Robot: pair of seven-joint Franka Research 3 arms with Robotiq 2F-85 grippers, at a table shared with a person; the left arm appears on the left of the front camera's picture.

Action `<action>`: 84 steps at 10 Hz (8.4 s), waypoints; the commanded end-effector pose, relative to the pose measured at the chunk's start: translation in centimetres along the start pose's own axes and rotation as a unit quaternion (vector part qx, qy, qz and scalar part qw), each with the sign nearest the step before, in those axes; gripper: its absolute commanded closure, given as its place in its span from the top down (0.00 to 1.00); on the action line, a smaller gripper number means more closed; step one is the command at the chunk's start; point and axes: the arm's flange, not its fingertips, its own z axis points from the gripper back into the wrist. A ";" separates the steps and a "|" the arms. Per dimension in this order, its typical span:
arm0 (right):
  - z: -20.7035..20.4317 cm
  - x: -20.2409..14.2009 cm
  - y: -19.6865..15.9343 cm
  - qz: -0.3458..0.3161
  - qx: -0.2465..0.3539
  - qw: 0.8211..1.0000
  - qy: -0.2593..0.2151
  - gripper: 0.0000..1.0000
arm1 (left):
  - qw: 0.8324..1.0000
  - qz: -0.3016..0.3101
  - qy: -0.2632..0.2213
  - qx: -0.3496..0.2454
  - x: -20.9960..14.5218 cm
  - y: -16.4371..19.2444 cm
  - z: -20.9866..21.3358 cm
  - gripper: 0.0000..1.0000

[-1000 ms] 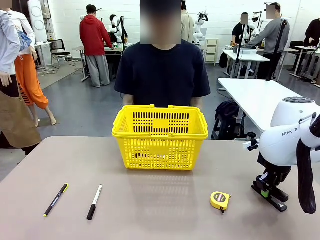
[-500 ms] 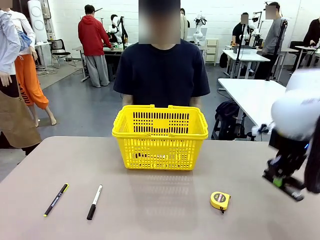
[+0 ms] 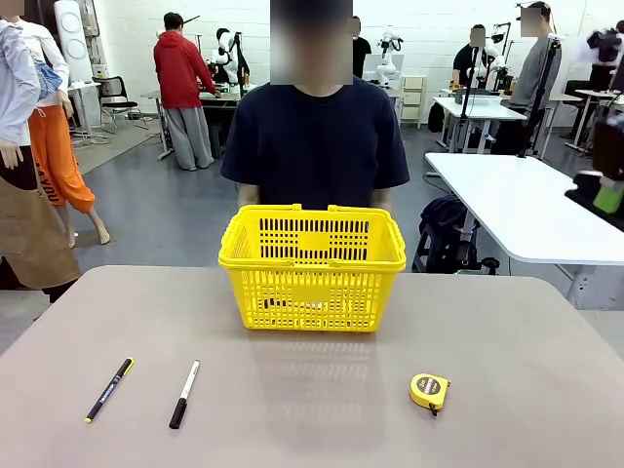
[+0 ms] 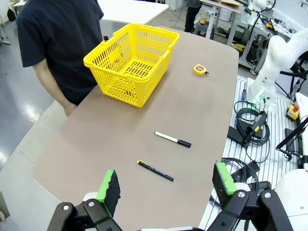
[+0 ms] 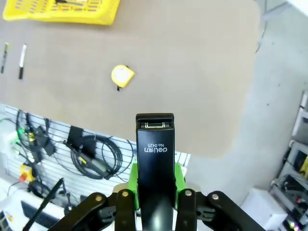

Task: Place the items the person wants into the basket.
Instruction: Pick up the item the person points to and place it in the Market Basket.

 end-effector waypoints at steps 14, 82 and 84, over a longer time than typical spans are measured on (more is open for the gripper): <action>-1.2 18.6 12.1 0.283 -0.076 0.955 -0.049 0.32 | 1.000 -0.012 -0.006 -0.002 0.0 0.0 0.2 1.00; -1.7 -14.8 -33.7 0.365 0.317 0.784 -0.388 1.00 | 1.000 -0.012 -0.006 -0.002 0.0 0.0 0.2 1.00; -3.4 -14.3 -34.1 0.366 0.283 0.787 -0.409 1.00 | 1.000 -0.012 -0.006 -0.002 0.0 0.0 0.2 1.00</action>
